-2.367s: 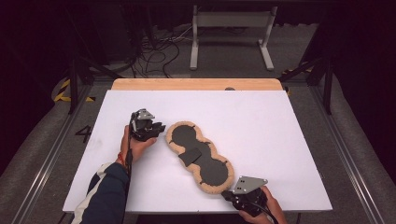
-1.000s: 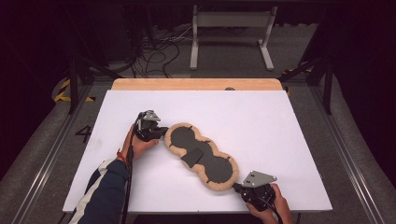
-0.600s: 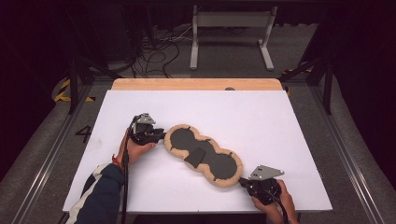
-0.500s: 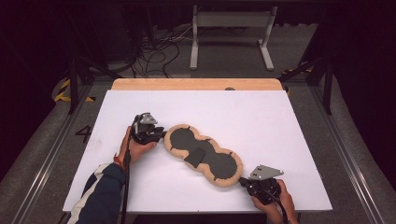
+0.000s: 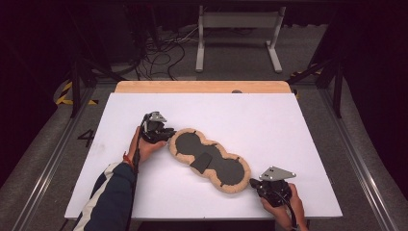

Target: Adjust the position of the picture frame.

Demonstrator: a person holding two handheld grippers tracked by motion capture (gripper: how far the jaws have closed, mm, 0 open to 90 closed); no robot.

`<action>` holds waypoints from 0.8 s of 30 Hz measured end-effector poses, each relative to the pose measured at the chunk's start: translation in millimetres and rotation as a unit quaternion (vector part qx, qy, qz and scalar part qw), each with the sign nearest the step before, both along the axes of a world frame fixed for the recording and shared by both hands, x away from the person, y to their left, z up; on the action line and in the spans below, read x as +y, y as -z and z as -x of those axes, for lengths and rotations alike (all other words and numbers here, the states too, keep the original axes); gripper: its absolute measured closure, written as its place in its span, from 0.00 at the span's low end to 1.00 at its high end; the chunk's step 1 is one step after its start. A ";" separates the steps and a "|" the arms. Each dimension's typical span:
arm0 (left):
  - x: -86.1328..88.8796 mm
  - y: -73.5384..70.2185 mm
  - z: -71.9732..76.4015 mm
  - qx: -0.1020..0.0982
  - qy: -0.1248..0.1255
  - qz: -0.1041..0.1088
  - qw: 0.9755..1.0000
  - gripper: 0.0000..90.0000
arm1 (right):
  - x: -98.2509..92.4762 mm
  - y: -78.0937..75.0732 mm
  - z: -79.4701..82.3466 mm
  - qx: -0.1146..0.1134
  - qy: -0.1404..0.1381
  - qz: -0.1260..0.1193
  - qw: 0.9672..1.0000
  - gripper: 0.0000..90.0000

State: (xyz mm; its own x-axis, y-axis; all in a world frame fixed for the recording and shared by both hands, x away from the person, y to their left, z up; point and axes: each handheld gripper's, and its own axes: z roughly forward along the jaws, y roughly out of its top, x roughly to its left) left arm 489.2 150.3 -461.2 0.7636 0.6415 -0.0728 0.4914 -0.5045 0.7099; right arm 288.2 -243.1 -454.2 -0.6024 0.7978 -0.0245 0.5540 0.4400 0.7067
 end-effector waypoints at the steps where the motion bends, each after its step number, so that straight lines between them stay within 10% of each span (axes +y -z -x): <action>1: 0.4 -1.3 1.0 -0.002 0.007 -0.009 1.000 0.91 | -0.3 -0.1 -1.1 0.000 0.002 0.000 1.000 1.00; 9: 12.4 0.3 12.9 0.014 0.033 0.006 0.999 0.97 | -6.7 1.8 -4.8 0.015 0.016 -0.035 0.999 1.00; 24: 33.5 0.0 45.8 0.011 0.041 -0.004 0.999 0.95 | -6.9 0.8 -25.9 0.012 0.037 -0.029 0.999 1.00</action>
State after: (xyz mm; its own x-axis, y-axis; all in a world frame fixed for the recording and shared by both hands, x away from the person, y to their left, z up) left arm 443.4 183.8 -461.1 0.8115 0.5782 -0.0846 0.4640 -0.5496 0.6948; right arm 314.0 -250.0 -454.9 -0.5411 0.8402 0.0375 0.6013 0.3553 0.7157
